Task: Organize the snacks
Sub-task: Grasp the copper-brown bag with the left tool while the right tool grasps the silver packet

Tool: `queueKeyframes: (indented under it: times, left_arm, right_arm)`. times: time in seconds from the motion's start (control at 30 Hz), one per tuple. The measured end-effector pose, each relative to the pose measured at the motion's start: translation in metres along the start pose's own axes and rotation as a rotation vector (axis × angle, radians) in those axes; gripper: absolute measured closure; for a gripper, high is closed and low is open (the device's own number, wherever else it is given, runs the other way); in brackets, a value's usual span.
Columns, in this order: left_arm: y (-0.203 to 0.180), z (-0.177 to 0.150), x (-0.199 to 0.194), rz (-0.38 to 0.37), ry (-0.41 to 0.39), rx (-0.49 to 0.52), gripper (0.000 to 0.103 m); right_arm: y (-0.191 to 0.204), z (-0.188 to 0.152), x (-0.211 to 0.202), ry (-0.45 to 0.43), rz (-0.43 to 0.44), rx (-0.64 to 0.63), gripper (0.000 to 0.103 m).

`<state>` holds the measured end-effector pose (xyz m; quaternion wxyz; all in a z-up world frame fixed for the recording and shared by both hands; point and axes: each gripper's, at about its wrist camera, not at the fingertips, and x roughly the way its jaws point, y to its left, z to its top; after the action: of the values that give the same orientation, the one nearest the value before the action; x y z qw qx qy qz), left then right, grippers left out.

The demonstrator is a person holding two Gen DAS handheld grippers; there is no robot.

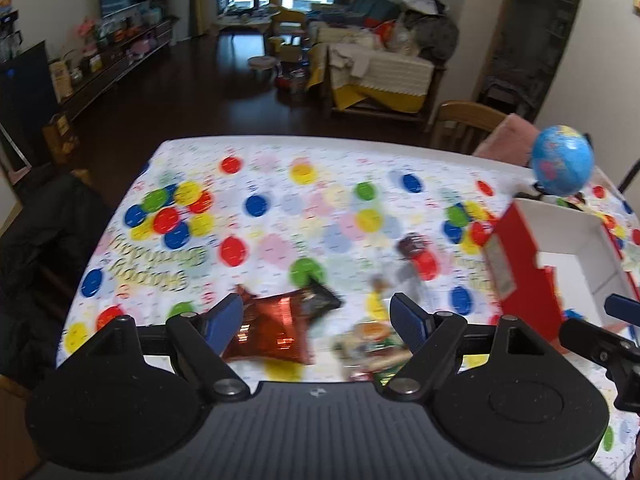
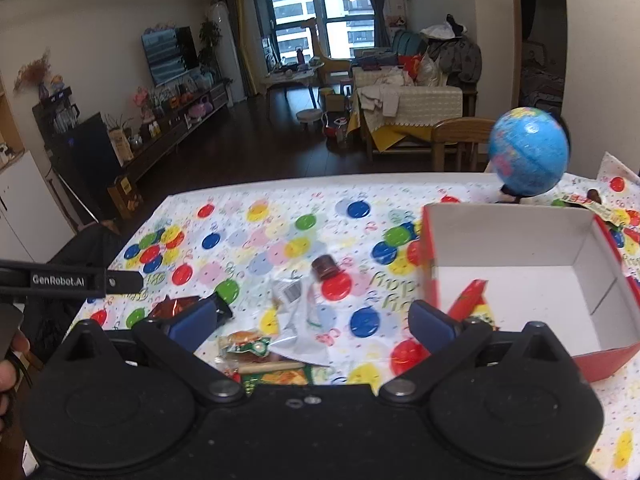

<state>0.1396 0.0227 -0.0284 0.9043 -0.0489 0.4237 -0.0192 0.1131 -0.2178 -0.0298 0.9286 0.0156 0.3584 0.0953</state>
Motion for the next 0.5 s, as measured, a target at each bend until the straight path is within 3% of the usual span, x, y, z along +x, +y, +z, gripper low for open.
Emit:
queueKeyframes:
  times: [0.27, 0.5]
  left_arm:
    - [0.041, -0.005, 0.042, 0.029, 0.073, -0.036, 0.022]
    - [0.051, -0.012, 0.086, 0.031, 0.162, -0.034, 0.023]
  right_arm:
    - [0.017, -0.007, 0.049, 0.083, -0.018, 0.012, 0.005]
    - [0.015, -0.011, 0.096, 0.154, -0.027, 0.011, 0.008]
